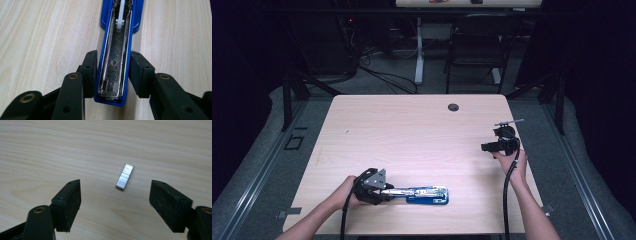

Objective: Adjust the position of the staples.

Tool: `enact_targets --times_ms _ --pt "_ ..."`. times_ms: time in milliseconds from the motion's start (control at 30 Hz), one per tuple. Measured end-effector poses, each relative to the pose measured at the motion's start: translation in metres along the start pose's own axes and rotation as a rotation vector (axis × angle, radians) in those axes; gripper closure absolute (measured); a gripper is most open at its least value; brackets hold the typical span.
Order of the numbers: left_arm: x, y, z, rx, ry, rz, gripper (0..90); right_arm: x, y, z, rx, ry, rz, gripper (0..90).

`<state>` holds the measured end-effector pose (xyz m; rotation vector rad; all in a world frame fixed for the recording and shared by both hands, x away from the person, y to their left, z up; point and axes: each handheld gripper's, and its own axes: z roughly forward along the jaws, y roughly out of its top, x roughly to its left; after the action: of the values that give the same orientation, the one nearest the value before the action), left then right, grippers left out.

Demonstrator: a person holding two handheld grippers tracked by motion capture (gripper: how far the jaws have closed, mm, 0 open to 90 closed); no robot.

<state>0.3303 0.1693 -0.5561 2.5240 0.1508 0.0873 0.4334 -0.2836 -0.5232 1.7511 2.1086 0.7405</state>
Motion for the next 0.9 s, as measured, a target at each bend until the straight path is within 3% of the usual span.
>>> enact_targets --times_ms 133,233,567,633,900 --pt "-0.001 0.0 0.0 -0.004 0.007 -0.002 60.5 -0.007 0.003 0.01 0.016 -0.017 0.008 44.5" --pt "0.0 0.0 0.001 -0.001 0.002 -0.006 60.5 -0.009 0.005 0.019 0.021 -0.02 0.024 50.5" --pt "-0.001 -0.001 0.0 -0.004 0.009 -0.002 60.6 -0.008 0.01 0.035 0.022 -0.053 0.039 57.2" --pt "-0.002 -0.001 0.0 -0.006 0.01 -0.004 60.7 -0.008 0.009 0.038 0.011 -0.038 0.057 59.0" --pt "-0.002 -0.002 0.0 -0.008 0.005 -0.009 60.8 -0.006 0.008 0.044 0.038 -0.071 0.021 67.8"
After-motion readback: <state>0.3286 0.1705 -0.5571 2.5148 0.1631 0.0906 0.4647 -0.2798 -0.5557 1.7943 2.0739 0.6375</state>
